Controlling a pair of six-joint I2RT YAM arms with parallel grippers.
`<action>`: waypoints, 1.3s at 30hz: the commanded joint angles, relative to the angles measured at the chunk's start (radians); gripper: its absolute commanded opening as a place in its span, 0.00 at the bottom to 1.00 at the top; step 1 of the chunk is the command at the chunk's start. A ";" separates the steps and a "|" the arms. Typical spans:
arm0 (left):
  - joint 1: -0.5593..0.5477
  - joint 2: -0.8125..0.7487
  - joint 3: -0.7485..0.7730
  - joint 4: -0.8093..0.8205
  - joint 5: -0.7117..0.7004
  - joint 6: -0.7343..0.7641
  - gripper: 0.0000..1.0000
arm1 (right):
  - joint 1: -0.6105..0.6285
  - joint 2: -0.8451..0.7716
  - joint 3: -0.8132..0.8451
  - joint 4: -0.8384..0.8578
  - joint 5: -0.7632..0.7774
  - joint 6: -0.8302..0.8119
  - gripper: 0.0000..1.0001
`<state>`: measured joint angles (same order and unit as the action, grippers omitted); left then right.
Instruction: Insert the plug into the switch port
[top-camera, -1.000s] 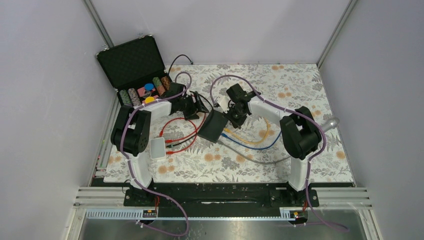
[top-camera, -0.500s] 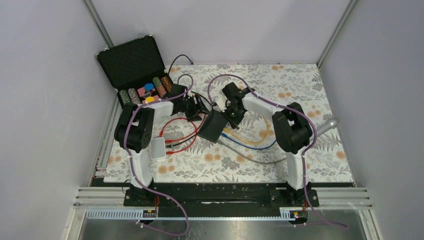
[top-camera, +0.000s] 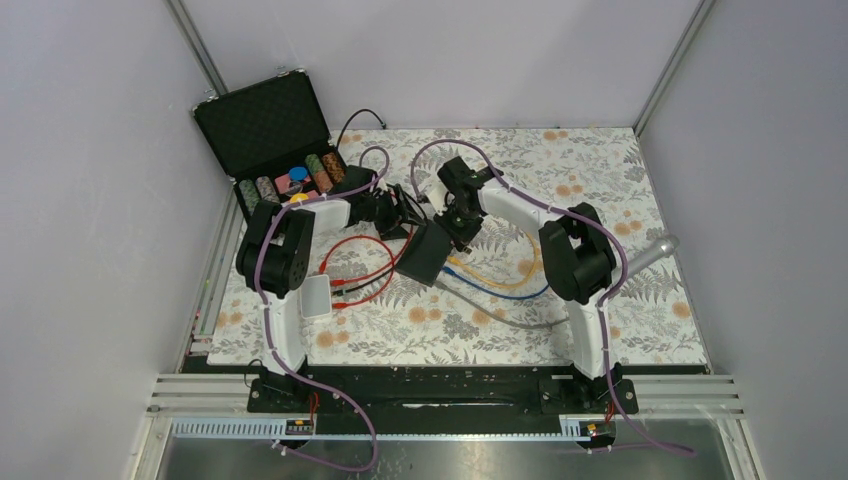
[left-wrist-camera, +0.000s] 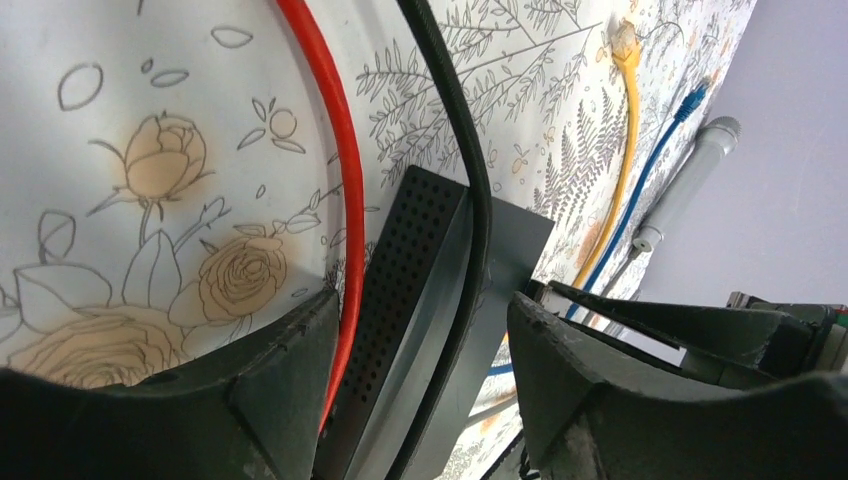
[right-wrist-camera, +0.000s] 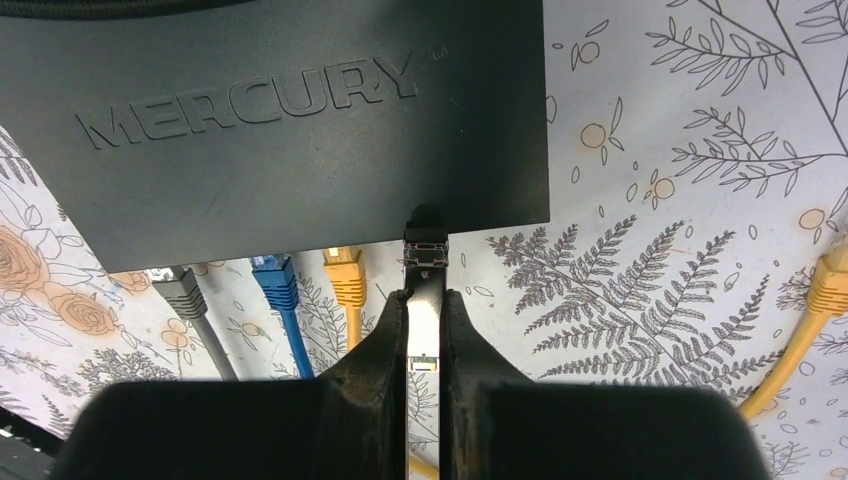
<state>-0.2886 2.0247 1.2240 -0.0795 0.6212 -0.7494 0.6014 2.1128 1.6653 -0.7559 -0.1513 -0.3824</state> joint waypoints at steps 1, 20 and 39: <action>0.005 0.022 0.049 -0.003 0.020 0.029 0.62 | 0.014 0.028 0.025 -0.033 0.006 0.067 0.00; 0.006 0.035 0.050 0.009 0.036 0.035 0.62 | 0.006 -0.065 -0.111 0.076 -0.039 0.127 0.00; 0.005 0.068 0.149 -0.153 0.072 0.149 0.62 | 0.015 -0.177 -0.322 0.429 -0.132 0.127 0.00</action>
<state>-0.2855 2.0655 1.3060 -0.1795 0.6636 -0.6674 0.6022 2.0083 1.3769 -0.4572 -0.2375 -0.2539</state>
